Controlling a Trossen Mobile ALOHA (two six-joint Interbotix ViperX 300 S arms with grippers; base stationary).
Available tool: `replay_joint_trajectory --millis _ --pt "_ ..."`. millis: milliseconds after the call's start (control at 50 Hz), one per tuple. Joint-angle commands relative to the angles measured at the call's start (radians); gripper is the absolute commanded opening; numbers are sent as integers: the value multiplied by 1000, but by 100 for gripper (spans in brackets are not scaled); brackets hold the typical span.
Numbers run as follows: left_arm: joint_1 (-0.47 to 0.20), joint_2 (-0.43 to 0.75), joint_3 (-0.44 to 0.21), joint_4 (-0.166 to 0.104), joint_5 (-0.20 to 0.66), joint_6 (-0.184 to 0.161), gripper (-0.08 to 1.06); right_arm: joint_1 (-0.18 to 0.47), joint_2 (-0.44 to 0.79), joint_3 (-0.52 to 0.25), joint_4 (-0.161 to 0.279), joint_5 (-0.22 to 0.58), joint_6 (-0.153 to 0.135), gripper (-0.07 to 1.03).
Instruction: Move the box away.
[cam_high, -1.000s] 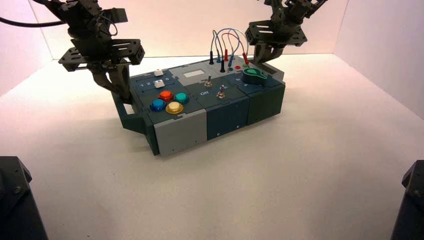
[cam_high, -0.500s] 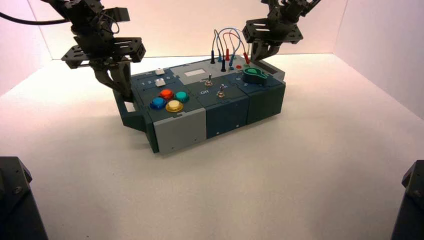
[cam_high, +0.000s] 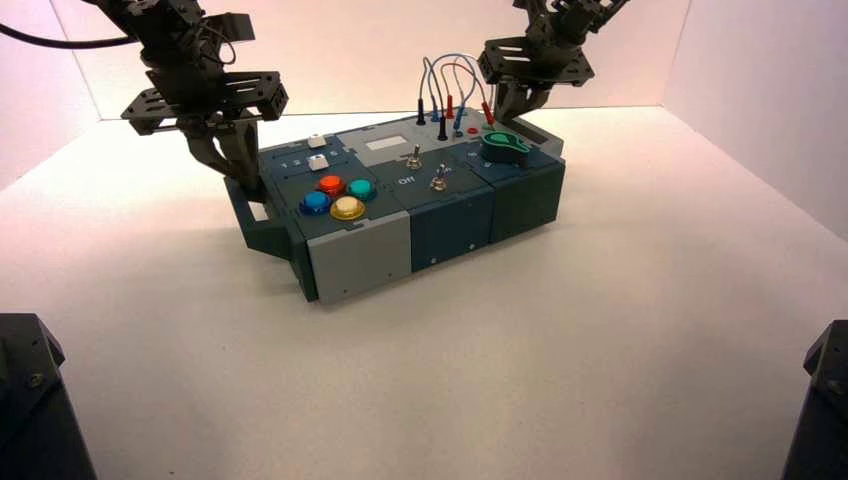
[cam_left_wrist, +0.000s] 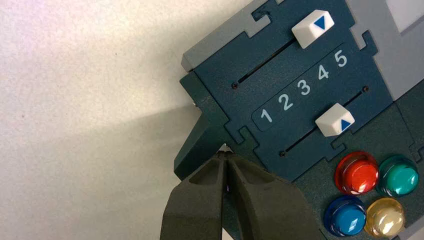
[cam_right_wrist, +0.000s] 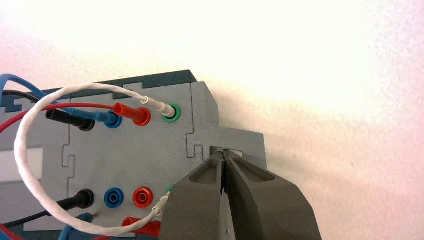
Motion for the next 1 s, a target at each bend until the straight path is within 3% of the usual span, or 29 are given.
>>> replay_joint_trajectory --millis 20,200,340,780,1000 --pt "15 -6 -44 -5 -12 9 -3 17 -5 -58 5 14 -5 -2" --pt "21 -6 -54 -3 -12 9 -3 15 3 -77 5 25 -3 -2" --pt "43 -5 -91 -2 5 26 -3 17 17 -109 5 34 -3 -2" --pt "54 38 -202 -3 28 34 -3 6 83 -224 5 72 -3 -2" --pt "57 44 -207 -3 34 34 -3 2 98 -262 5 81 -3 -2"
